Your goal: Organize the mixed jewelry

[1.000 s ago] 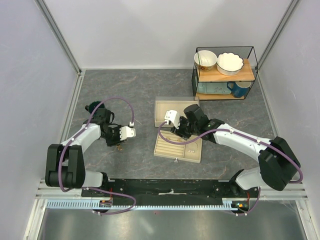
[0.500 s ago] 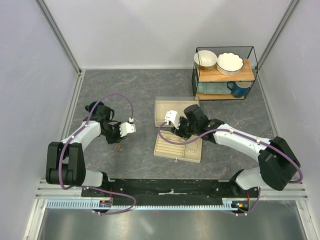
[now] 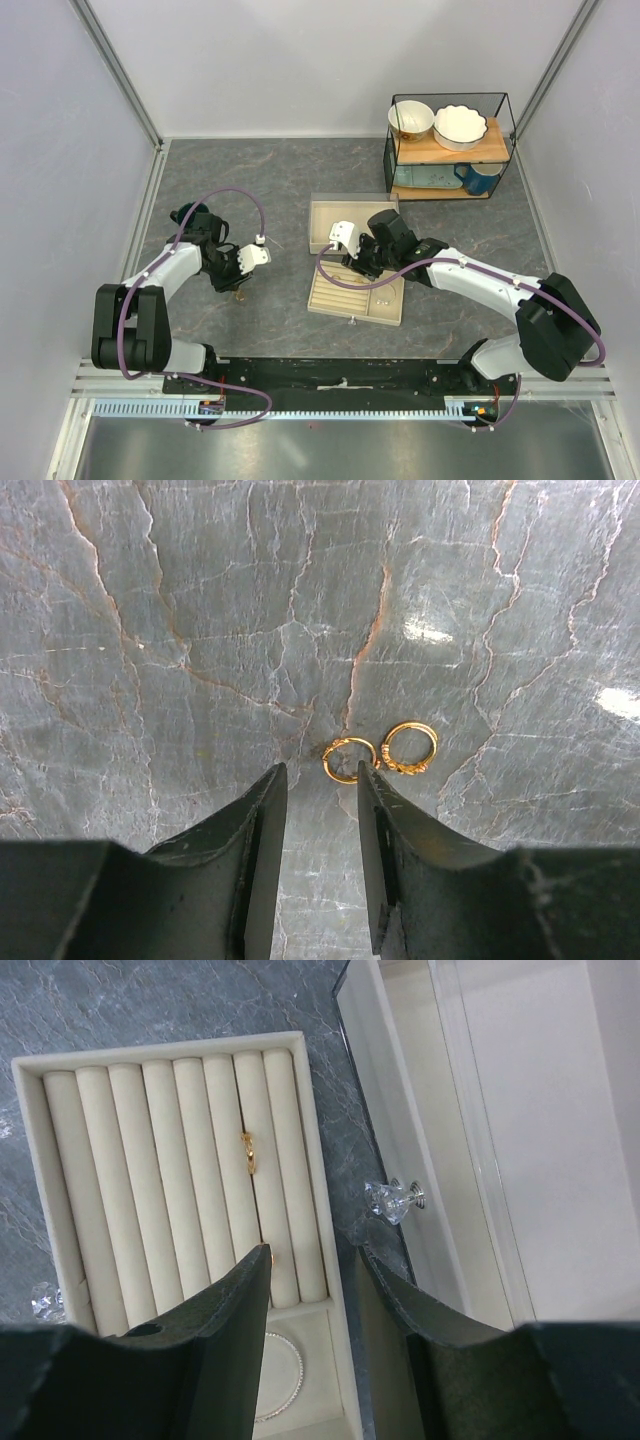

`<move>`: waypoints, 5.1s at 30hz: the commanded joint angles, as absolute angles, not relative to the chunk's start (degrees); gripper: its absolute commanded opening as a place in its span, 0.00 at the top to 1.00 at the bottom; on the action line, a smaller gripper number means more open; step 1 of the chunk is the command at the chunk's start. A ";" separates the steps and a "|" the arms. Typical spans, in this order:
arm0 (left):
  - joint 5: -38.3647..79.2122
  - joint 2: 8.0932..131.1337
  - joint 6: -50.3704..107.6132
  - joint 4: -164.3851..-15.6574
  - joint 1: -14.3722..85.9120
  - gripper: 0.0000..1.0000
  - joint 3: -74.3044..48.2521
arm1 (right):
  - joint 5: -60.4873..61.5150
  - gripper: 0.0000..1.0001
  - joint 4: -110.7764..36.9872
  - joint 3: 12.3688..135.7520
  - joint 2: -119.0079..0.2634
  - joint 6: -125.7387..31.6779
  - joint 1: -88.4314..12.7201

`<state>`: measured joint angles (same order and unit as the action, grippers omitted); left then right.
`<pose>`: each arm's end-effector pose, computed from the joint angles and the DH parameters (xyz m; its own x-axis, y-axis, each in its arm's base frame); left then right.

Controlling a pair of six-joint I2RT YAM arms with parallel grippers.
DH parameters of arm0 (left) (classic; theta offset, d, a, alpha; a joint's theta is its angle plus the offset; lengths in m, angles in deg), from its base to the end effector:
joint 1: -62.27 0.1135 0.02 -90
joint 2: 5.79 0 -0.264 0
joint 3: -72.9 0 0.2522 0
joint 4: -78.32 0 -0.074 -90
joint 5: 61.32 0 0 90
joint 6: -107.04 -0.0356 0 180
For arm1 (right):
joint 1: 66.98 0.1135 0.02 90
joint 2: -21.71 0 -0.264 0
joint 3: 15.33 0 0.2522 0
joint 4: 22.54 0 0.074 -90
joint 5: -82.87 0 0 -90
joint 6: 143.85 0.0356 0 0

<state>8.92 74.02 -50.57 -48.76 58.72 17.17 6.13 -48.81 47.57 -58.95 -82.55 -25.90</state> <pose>0.2265 -0.0261 0.1657 -0.2464 0.8871 -0.3903 0.9503 0.3002 0.0825 0.2173 0.2003 0.2216 -0.0927 -0.7009 -0.7072 -0.9216 0.3292 -0.2054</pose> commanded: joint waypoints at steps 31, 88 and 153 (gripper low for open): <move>7.33 79.29 -58.36 -52.23 58.67 0.60 17.04 | 7.02 0.53 -47.20 47.56 -59.41 -82.67 -26.03; 3.54 60.04 21.52 -76.14 42.41 0.98 3.16 | 34.01 0.47 -30.86 67.86 -66.44 -47.70 -29.01; -1.28 56.88 21.79 -75.00 42.05 0.68 4.48 | 28.56 1.00 -27.68 69.36 -70.67 -40.75 -30.24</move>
